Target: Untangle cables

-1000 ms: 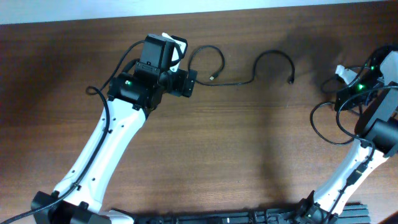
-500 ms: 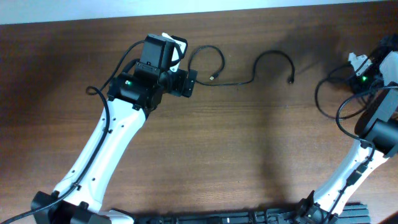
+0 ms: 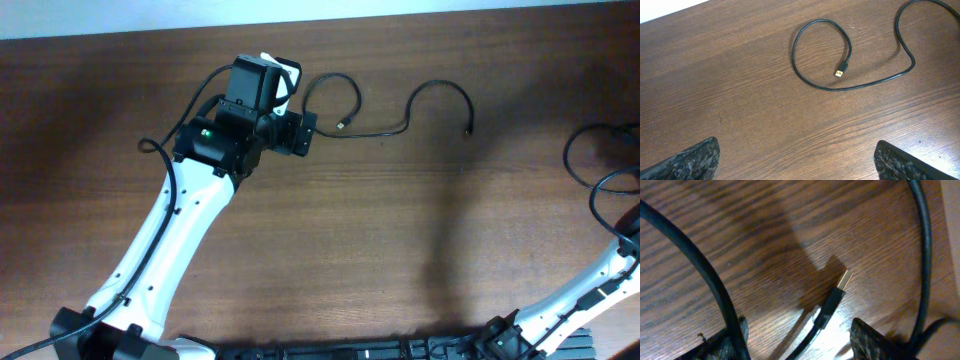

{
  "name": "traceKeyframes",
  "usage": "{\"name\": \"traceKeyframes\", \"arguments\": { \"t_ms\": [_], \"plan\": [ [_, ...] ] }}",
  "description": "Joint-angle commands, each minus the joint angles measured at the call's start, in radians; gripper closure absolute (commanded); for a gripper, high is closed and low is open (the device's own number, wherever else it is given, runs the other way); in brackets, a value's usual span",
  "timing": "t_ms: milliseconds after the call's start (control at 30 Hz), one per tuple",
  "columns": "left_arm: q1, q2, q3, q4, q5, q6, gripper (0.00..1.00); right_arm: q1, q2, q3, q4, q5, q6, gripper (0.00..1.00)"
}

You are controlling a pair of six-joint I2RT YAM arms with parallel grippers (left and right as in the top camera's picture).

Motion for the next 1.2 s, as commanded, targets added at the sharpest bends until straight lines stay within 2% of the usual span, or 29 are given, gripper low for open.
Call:
{"name": "traceKeyframes", "arguments": {
  "t_ms": [0, 133, 200, 267, 467, 667, 767, 800, 933, 1167],
  "plan": [
    [0.002, -0.023, 0.004, 0.001, -0.011, -0.013, 0.01, 0.006, 0.027, 0.012, -0.027, -0.257, 0.027, 0.26],
    [0.002, -0.023, 0.004, 0.001, -0.011, -0.013, 0.01, 0.018, 0.021, 0.089, -0.102, -0.422, 0.027, 0.2],
    [0.002, -0.023, 0.004, 0.001, -0.011, -0.013, 0.01, 0.024, 0.012, 0.149, -0.164, -0.482, 0.027, 0.12],
    [0.002, -0.023, 0.004, 0.001, -0.011, -0.013, 0.01, 0.036, -0.01, 0.281, -0.293, -0.541, 0.027, 0.01],
    [0.002, -0.023, 0.004, 0.001, -0.011, -0.013, 0.01, 0.076, -0.034, 0.663, -0.654, -0.544, 0.032, 0.01],
    [0.002, -0.023, 0.004, 0.001, -0.011, -0.013, 0.01, 0.184, -0.034, 0.969, -0.932, -0.546, 0.176, 0.01],
    [0.001, -0.023, 0.004, 0.001, -0.011, -0.013, 0.01, 0.277, -0.036, 0.999, -0.945, -0.608, 0.405, 0.01],
    [0.002, -0.023, 0.004, 0.001, -0.011, -0.013, 0.01, 0.303, -0.036, 0.999, -0.945, -0.654, 0.427, 0.01],
    [0.002, -0.023, 0.004, 0.001, -0.011, -0.013, 0.01, 0.433, -0.036, 0.992, -0.939, -0.783, 0.427, 0.01],
    [0.002, -0.023, 0.004, 0.001, -0.011, -0.013, 0.01, 0.668, -0.036, 0.992, -0.942, -0.721, 0.435, 0.01]
  ]
}}
